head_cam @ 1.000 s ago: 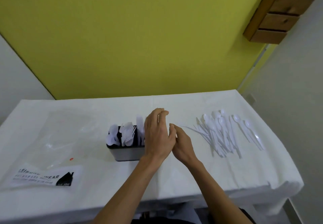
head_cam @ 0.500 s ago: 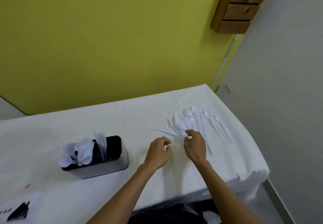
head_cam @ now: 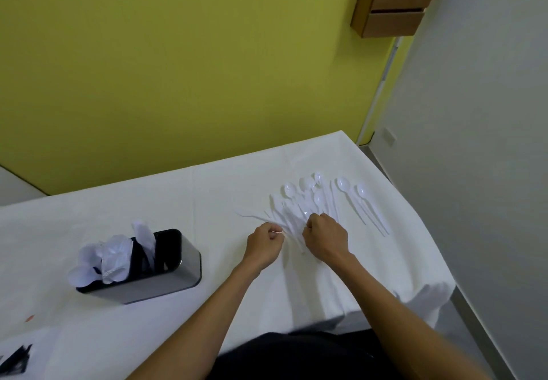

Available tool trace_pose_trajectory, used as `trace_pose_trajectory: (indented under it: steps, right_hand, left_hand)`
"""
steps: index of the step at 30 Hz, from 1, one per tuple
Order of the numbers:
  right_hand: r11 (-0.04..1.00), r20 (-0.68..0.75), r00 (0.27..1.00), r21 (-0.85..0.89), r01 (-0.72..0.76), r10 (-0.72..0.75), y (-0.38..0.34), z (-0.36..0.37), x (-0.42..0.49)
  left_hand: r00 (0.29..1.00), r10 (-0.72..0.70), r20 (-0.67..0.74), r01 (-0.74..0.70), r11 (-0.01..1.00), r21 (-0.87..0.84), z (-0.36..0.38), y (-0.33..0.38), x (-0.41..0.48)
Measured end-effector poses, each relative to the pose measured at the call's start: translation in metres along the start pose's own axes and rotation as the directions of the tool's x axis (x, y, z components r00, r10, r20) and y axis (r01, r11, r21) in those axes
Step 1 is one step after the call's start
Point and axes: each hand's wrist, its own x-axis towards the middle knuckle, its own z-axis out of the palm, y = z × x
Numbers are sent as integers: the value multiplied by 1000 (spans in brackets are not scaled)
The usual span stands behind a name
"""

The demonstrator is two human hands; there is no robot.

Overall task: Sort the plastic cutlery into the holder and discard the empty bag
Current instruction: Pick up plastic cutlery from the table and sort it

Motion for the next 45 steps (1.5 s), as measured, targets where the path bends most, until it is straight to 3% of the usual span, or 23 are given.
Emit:
trace_pose_trajectory:
  steps: [3,6,8,13,18,23,28,33,37,39,41,45]
  right_hand:
    - [994,26,997,86,67,-69,2,-7,-2]
    - [944,143,959,260,201,-244,-10,-15,-7]
    - [918,197,937,336,212,-289,-16,-18,-7]
    - [961,42,997,270,52,-66,-10,-17,19]
    - [985,195,972,139,102,-128,-18,-6,19]
    - [985,-27,999,172,32,-28,-8,-6,26]
    - [999,59,998,32,18,-20,-9,-7,27]
    - [922,75,995,385,38,-73,-14,-26,13]
    - [882,203,956,462,96,-210,-17,-30,8]
    - [902,154,976,425,74,-153,-16,-21,18]
    - [959,113,991,279,39,-74,-18,-13,28]
    - [996,45,996,47,78,-80,-24,2,36]
  left_hand:
    - [998,-52,-37,45,986,-162,1,6,4]
    - [999,-45,-9,40,956,-291,-3,16,10]
    - [1000,-28,-4,24,930,-367,-8,21,14]
    - [990,-114,-82,48,825,-563,-26,22,27]
    - [980,-176,-89,100,831,-547,-26,21,34]
    - [983,-183,-34,137,836,-532,-17,27,35]
    - [985,-170,-6,144,851,-505,-10,33,35]
    - [985,-155,-74,102,876,-471,-12,36,43]
    - [978,-148,-150,54,866,-497,-16,37,47]
    - [972,-164,-166,56,855,-515,-19,34,48]
    - [972,-187,-145,76,826,-558,-21,31,49]
    - [977,-202,-73,114,777,-620,-24,29,44]
